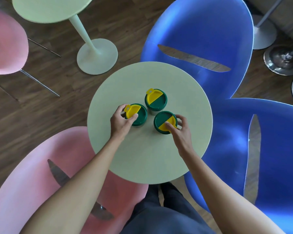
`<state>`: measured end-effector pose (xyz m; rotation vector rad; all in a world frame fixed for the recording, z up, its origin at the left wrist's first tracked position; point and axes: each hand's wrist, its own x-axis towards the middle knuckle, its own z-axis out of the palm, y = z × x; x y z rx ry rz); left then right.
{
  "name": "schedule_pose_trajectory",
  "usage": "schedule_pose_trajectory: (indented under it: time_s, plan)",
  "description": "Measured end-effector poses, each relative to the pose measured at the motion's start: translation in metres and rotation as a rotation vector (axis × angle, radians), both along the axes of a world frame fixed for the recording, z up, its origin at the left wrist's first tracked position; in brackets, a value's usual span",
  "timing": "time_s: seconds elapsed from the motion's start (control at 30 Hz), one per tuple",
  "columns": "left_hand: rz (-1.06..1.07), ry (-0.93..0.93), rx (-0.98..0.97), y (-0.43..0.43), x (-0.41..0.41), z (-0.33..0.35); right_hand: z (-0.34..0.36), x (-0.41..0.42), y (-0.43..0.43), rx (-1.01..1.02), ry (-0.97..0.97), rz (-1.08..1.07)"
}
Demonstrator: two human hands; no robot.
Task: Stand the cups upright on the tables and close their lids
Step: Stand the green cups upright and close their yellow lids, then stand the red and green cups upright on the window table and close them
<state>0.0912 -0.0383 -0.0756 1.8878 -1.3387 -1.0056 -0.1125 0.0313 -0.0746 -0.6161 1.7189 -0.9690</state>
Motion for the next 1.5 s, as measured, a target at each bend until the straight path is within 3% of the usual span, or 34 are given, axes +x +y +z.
schedule_pose_trajectory:
  time_s: [0.87, 1.03, 1.17, 1.5]
  plan:
    - [-0.134, 0.035, 0.127, -0.004, -0.002, 0.005, -0.003, 0.008, -0.003, 0.036, 0.021, 0.089]
    - [-0.089, -0.112, -0.087, 0.009, -0.007, 0.018, 0.012, 0.0, 0.005, 0.006, 0.06, 0.055]
    - [-0.203, -0.237, -0.272, 0.026, -0.011, 0.035, 0.041, -0.014, 0.022, -0.097, 0.171, -0.022]
    - [-0.586, -0.193, -0.439, 0.097, -0.081, 0.095, 0.11, -0.058, 0.118, -0.148, 0.273, -0.078]
